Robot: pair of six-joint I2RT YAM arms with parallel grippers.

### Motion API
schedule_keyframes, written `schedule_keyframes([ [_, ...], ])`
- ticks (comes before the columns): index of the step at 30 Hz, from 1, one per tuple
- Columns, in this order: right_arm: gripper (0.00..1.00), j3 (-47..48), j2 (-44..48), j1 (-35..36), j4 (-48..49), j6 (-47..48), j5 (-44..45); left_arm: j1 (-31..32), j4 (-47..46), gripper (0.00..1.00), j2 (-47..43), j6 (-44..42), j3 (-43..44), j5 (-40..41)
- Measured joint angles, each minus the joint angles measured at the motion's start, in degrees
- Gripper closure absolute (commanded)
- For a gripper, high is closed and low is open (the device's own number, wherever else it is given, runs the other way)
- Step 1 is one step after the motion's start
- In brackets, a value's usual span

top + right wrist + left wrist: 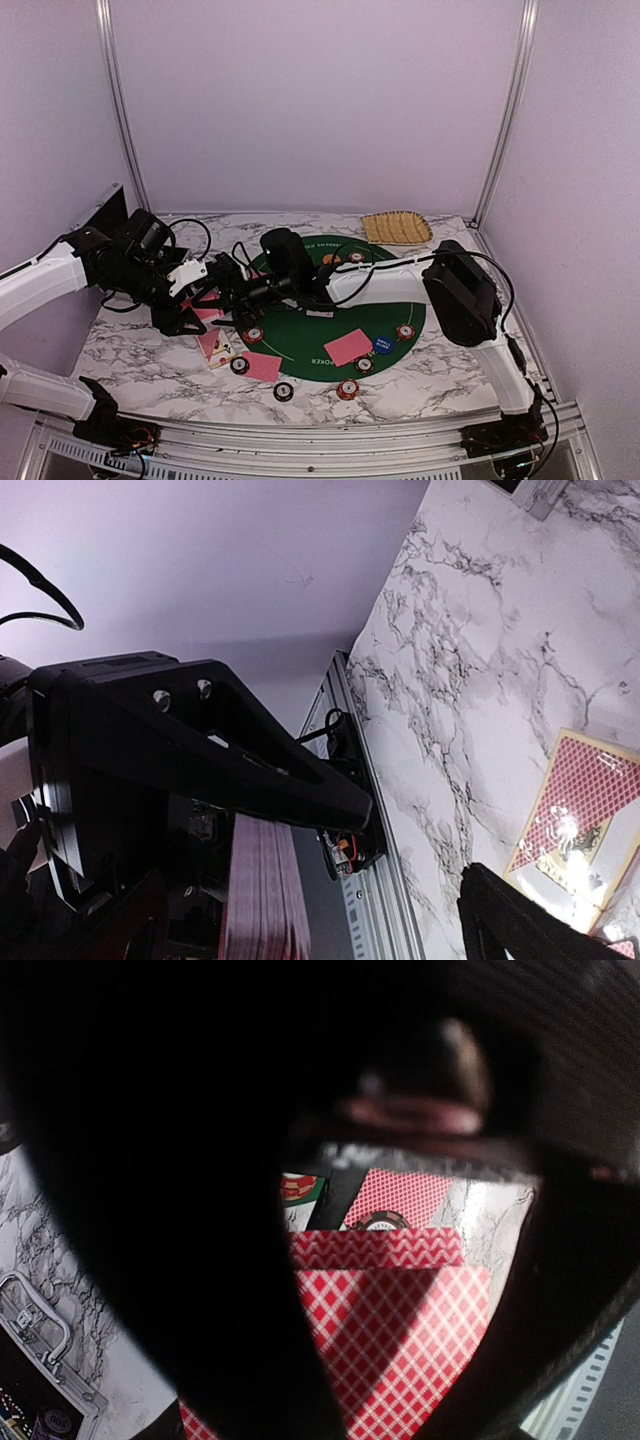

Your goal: Distribute texas hold em gaming equipment

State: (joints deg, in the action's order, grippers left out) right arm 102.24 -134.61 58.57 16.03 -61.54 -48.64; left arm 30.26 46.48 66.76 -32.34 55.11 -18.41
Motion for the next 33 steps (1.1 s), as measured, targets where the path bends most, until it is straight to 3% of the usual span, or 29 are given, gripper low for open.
schedule_keyframes([
  [8,0.01,4.11,-3.37,0.74,-0.28,-1.46,-0.33,0.00,0.00,1.00,0.00,0.00,0.00,-0.02],
  [15,0.09,5.20,-4.70,0.59,-1.79,-1.79,0.09,0.00,-0.02,1.00,0.00,0.00,0.00,0.02],
  [20,0.18,2.34,-3.50,0.04,0.72,-3.10,0.17,0.00,0.11,1.00,0.00,0.00,-0.13,0.31],
  [33,0.27,-5.90,1.55,-2.34,4.48,-4.28,0.22,0.00,-0.33,1.00,0.00,0.00,-0.50,0.52],
])
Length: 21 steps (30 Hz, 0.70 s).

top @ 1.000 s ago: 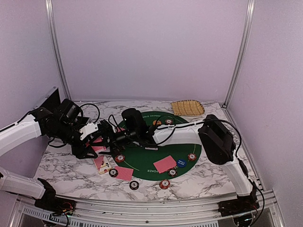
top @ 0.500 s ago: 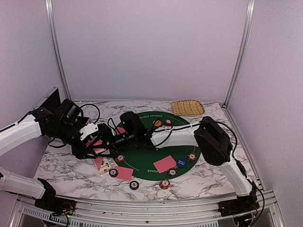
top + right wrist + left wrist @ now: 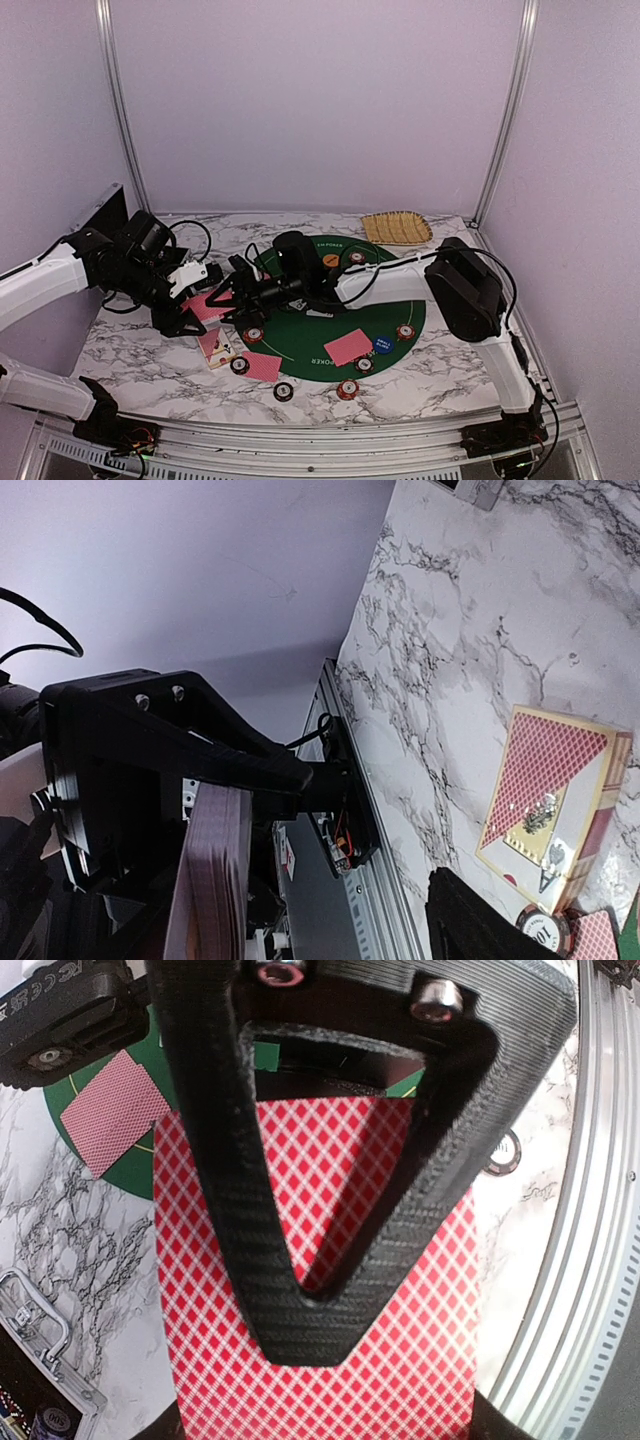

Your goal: Distribute texas hold em gaming equipment

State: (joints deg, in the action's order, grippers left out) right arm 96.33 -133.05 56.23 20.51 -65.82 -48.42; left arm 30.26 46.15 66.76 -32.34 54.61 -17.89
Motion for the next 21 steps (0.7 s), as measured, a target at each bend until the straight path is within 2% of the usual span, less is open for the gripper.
schedule_keyframes([
  [2,0.34,-0.24,0.00,-0.02,0.48,-0.28,-0.09,0.00,0.00,1.00,0.00,0.00,-0.15,0.04],
  [6,0.58,-0.66,0.46,-0.04,1.46,-0.68,-0.22,0.00,0.00,1.00,0.00,0.00,-0.50,0.44],
  [8,0.67,-0.85,1.11,-0.13,1.81,-1.01,-0.42,0.00,-0.02,1.00,0.00,0.00,-0.61,0.61],
  [17,0.76,-3.32,3.80,-1.16,1.51,-1.22,-0.66,0.00,-0.04,1.00,-0.28,0.00,-0.81,1.03],
  [19,0.82,-3.72,4.26,-1.40,1.31,-0.96,-0.72,0.00,-0.04,1.00,-0.28,0.00,-0.81,1.05],
  [21,0.94,-4.04,4.63,-1.55,1.20,-0.61,-0.85,0.00,-0.04,1.00,-0.28,0.00,-0.81,1.05],
])
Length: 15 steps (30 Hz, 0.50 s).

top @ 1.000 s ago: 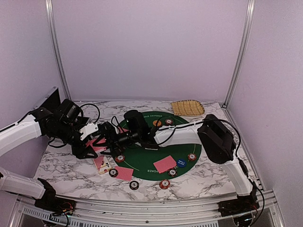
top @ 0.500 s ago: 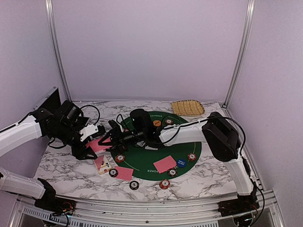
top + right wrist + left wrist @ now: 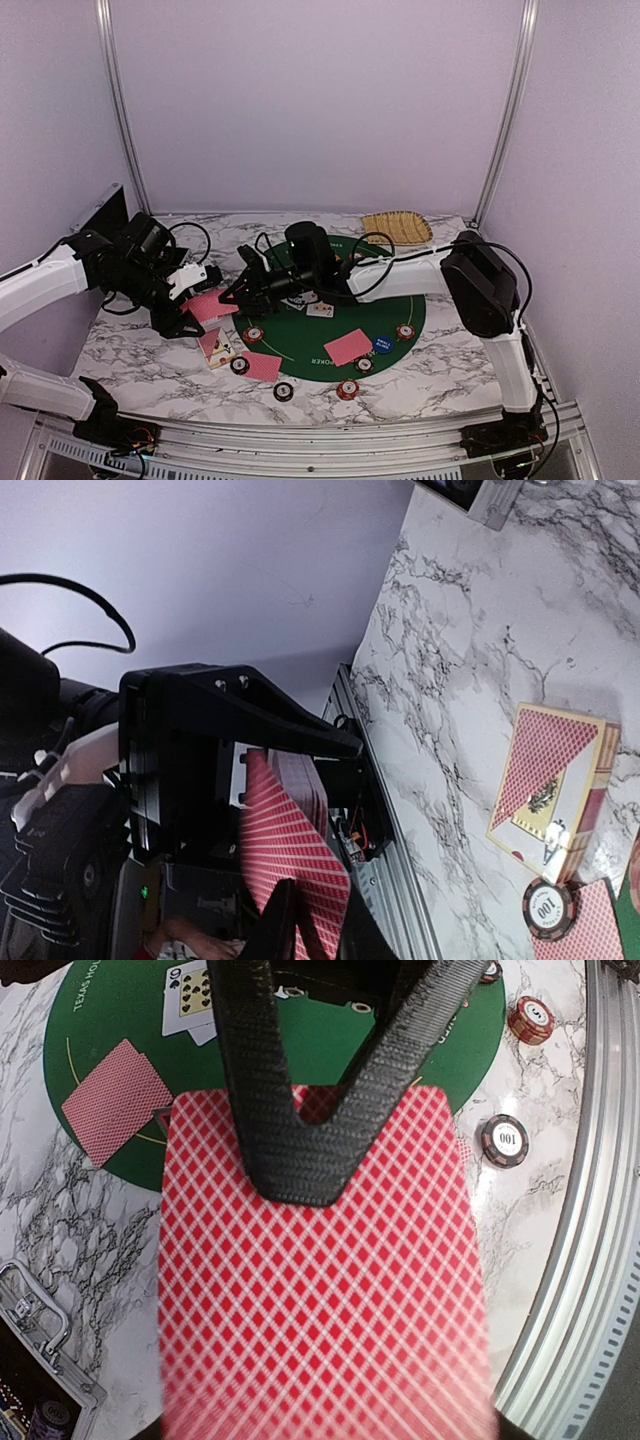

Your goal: Distribute texas hold em gaming equipment

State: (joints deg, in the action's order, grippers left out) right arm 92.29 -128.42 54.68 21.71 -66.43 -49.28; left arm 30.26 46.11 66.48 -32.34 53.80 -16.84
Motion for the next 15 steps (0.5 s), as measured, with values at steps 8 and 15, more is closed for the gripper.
schedule_keyframes([
  [8,1.00,-0.22,0.98,-0.57,-1.66,0.39,-1.31,0.00,0.02,1.00,0.00,-0.02,-0.44,0.44],
  [15,1.00,-3.28,5.14,-2.67,-4.61,1.60,-1.88,0.00,-0.02,1.00,-0.31,-0.02,-0.72,0.48],
])
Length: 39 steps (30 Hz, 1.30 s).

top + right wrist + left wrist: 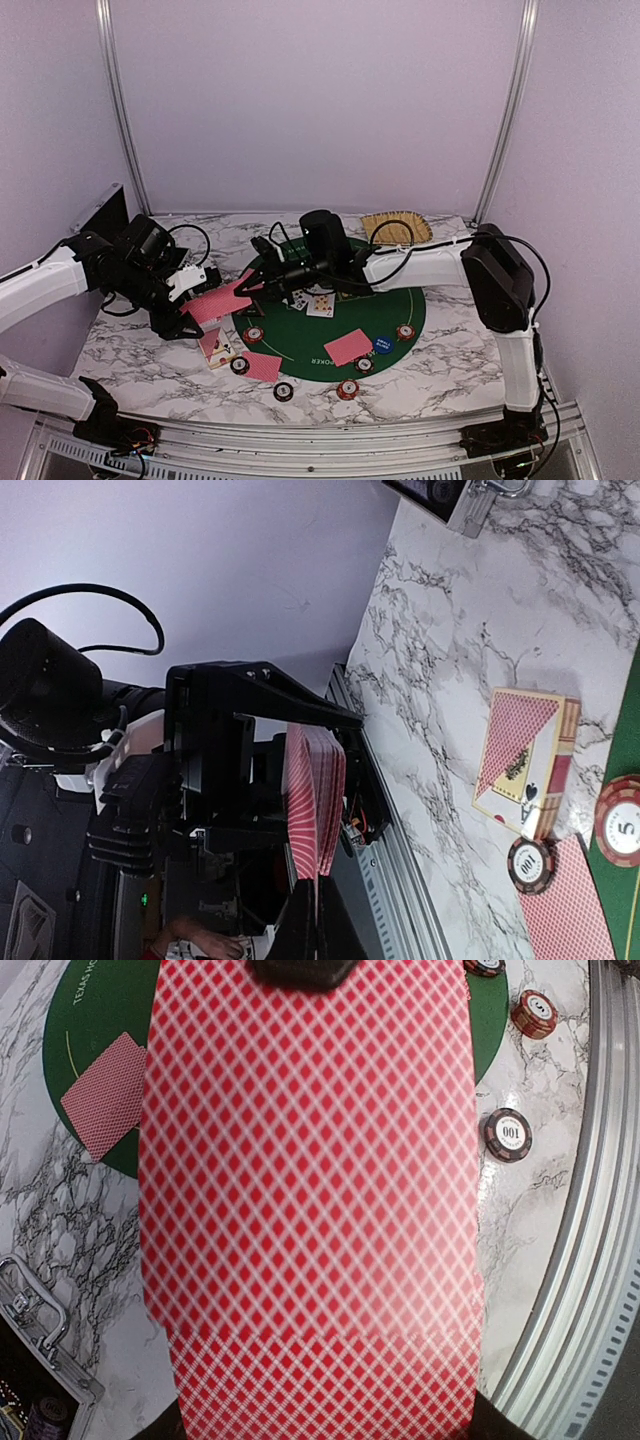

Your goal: Distribute texas hold em gaming equipment

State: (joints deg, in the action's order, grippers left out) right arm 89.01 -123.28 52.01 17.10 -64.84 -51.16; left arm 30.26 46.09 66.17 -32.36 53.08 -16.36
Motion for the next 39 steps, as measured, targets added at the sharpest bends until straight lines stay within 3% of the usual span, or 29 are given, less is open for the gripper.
schedule_keyframes([
  [8,1.00,-7.13,5.90,-6.47,-3.89,4.33,-1.22,0.00,0.00,1.00,0.00,-0.02,0.00,0.31],
  [22,1.00,-11.61,7.78,-22.64,-28.79,27.58,4.26,0.00,0.00,1.00,0.00,0.00,0.00,0.35],
  [39,1.00,-15.32,5.33,-25.31,-29.55,30.67,8.33,0.00,0.00,1.00,0.00,0.00,0.00,0.35],
])
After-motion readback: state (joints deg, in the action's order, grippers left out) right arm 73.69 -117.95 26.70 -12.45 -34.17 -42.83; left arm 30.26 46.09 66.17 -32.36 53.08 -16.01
